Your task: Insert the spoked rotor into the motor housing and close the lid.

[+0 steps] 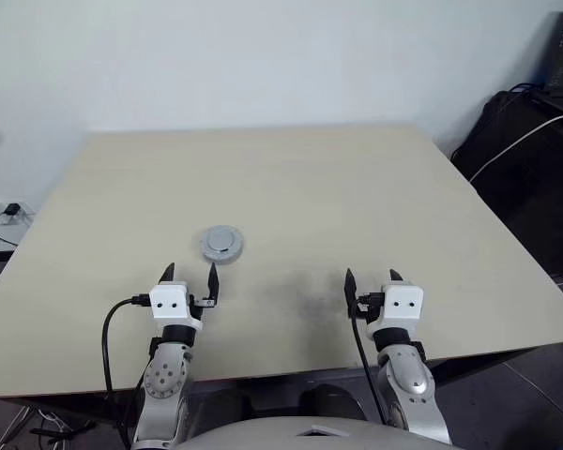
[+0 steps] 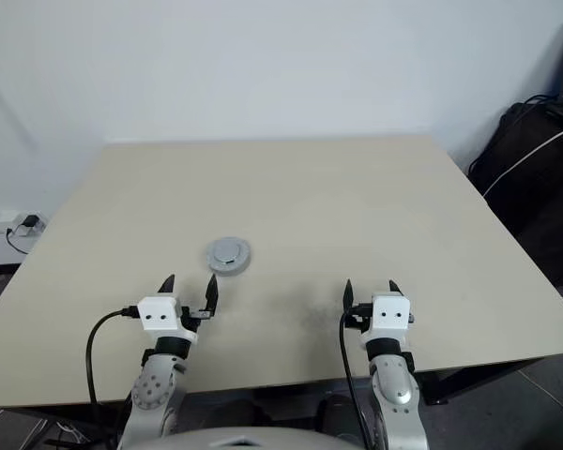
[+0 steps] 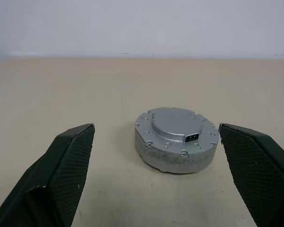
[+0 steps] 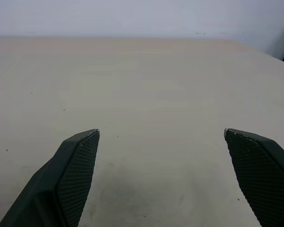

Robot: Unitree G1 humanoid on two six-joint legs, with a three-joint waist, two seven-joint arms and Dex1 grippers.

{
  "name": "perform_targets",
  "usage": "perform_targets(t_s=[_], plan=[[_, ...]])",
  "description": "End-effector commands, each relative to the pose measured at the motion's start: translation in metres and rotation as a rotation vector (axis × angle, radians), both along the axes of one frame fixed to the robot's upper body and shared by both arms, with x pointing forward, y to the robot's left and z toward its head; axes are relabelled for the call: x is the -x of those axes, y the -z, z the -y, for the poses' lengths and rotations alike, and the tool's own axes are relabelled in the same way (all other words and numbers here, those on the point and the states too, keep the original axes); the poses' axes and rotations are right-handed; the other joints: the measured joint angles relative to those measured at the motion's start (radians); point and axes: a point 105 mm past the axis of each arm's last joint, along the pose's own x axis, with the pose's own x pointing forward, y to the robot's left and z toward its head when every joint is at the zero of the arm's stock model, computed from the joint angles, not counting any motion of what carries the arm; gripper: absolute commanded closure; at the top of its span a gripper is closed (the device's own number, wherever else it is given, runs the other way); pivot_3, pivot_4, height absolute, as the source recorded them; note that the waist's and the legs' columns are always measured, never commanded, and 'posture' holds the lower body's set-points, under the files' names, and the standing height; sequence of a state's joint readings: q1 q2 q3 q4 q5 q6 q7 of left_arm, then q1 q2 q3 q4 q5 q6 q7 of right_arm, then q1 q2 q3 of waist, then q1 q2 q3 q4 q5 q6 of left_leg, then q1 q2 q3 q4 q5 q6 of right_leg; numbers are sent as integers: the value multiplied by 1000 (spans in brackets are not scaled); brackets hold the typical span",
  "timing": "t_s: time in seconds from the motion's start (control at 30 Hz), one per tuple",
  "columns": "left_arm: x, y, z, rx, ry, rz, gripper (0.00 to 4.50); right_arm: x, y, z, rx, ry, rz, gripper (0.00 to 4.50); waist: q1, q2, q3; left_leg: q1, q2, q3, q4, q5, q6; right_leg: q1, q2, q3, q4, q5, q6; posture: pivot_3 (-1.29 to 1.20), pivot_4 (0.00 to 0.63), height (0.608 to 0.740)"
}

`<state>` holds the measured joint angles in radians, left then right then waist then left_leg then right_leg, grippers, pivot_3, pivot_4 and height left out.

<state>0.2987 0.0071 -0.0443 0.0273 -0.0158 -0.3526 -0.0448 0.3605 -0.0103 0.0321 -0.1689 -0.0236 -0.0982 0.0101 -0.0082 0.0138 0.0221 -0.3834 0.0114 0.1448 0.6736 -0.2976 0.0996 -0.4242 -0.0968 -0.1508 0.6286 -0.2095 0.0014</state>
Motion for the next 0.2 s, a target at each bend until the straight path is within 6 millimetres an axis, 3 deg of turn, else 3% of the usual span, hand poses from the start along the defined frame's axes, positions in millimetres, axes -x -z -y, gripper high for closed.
perform_targets(t_s=[0.03, 0.2], plan=[[-2, -7, 0, -7, 2, 32, 45, -4, -11, 1, 1, -7, 49, 0, 0, 0, 0, 0, 0, 0, 0, 0, 0, 0, 0, 0, 0, 0, 0, 0, 0, 740], [-1, -6, 1, -10, 4, 29, 45, -4, -11, 2, 3, -13, 49, 0, 0, 0, 0, 0, 0, 0, 0, 1, -1, 0, 0, 0, 0, 0, 0, 0, 0, 740]])
